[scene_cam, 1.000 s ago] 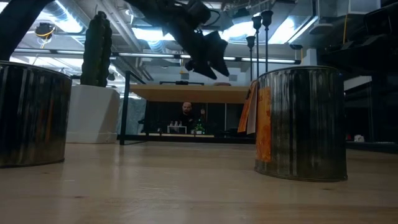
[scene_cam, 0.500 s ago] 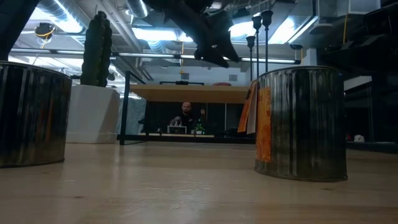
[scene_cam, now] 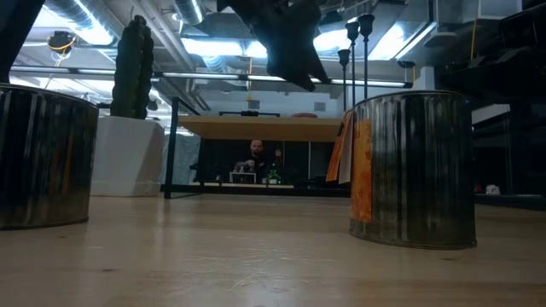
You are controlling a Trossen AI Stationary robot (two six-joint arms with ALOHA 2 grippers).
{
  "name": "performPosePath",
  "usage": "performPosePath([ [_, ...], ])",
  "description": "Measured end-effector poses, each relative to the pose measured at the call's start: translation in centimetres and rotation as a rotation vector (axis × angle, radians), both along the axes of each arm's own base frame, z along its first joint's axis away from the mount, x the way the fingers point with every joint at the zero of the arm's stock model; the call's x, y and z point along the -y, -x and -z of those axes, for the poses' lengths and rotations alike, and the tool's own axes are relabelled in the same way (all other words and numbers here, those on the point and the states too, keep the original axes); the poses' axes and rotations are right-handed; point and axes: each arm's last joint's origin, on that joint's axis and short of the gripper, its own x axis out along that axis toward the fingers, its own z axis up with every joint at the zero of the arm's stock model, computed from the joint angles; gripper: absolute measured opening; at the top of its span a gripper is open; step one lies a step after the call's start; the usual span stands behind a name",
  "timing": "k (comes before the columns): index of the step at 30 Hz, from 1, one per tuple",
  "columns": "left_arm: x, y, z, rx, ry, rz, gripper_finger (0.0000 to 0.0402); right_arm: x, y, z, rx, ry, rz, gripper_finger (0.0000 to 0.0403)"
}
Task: Pick & Place candle stick holders
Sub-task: Put the left silver scented candle on the shelf
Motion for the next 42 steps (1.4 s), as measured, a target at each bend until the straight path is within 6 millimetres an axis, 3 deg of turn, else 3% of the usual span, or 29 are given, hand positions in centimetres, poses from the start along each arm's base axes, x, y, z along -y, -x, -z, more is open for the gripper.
performPosePath([
  [10, 4.5, -0.6, -1.0, 0.075, 0.073, 0.038, 0.0336, 0.0, 0.0, 0.0, 0.0, 0.0, 0.0, 0.01],
  [18, 5.3, -1.8, -3.2, 0.315, -0.039, 0.27, 0.0336, 0.0, 0.0, 0.0, 0.0, 0.0, 0.0, 0.01],
  [23, 5.3, -2.0, -3.6, 0.357, -0.128, 0.33, 0.0336, 0.0, 0.0, 0.0, 0.0, 0.0, 0.0, 0.01],
  [28, 5.6, -2.2, -3.4, 0.353, -0.143, 0.347, 0.0336, 0.0, 0.0, 0.0, 0.0, 0.0, 0.0, 0.01],
  [33, 7.1, -2.3, -2.0, 0.262, -0.145, 0.405, 0.0336, 0.0, 0.0, 0.0, 0.0, 0.0, 0.0, 0.01],
  [42, 12.8, -1.7, -1.2, 0.163, -0.242, 0.426, 0.0336, 0.0, 0.0, 0.0, 0.0, 0.0, 0.0, 0.0101],
])
